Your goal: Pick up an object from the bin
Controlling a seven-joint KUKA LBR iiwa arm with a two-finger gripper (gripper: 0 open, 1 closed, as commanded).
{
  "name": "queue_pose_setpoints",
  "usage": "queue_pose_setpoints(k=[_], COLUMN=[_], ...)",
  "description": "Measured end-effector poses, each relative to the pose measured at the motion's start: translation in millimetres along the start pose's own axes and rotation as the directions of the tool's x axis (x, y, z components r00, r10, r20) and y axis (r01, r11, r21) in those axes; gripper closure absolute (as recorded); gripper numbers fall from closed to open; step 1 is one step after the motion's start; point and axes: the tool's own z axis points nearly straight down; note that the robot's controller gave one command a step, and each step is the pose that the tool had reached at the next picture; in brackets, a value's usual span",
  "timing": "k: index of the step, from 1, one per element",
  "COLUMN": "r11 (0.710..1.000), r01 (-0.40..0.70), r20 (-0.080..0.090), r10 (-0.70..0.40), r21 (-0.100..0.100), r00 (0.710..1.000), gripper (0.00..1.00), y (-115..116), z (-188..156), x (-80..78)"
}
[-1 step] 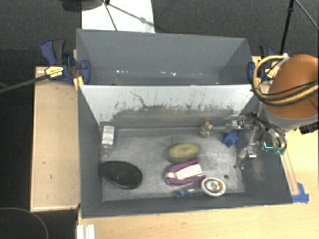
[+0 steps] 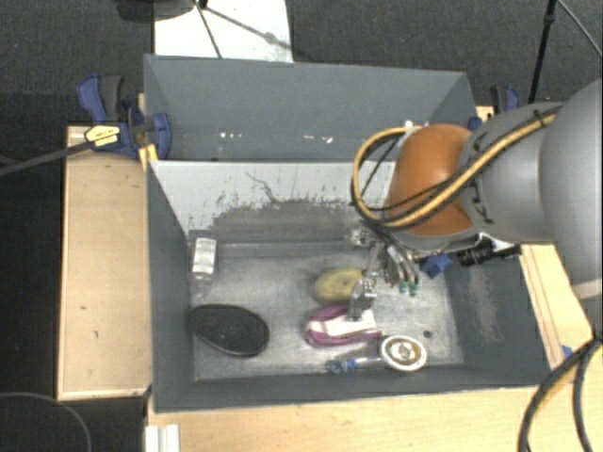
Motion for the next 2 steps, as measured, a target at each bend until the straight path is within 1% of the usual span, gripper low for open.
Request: queue_pose_setpoints(k=[1, 2], r11=[0.985, 0.995], r01=[-0.172, -0.101], r20=[-0.002, -0.001], r10=[0.172, 0.101], r21=[-0.002, -0.003], r00=[0.985, 0.995], gripper=[0.00, 0.00], y=[17, 57], z=[-14, -25], x=[-14.3, -19.5])
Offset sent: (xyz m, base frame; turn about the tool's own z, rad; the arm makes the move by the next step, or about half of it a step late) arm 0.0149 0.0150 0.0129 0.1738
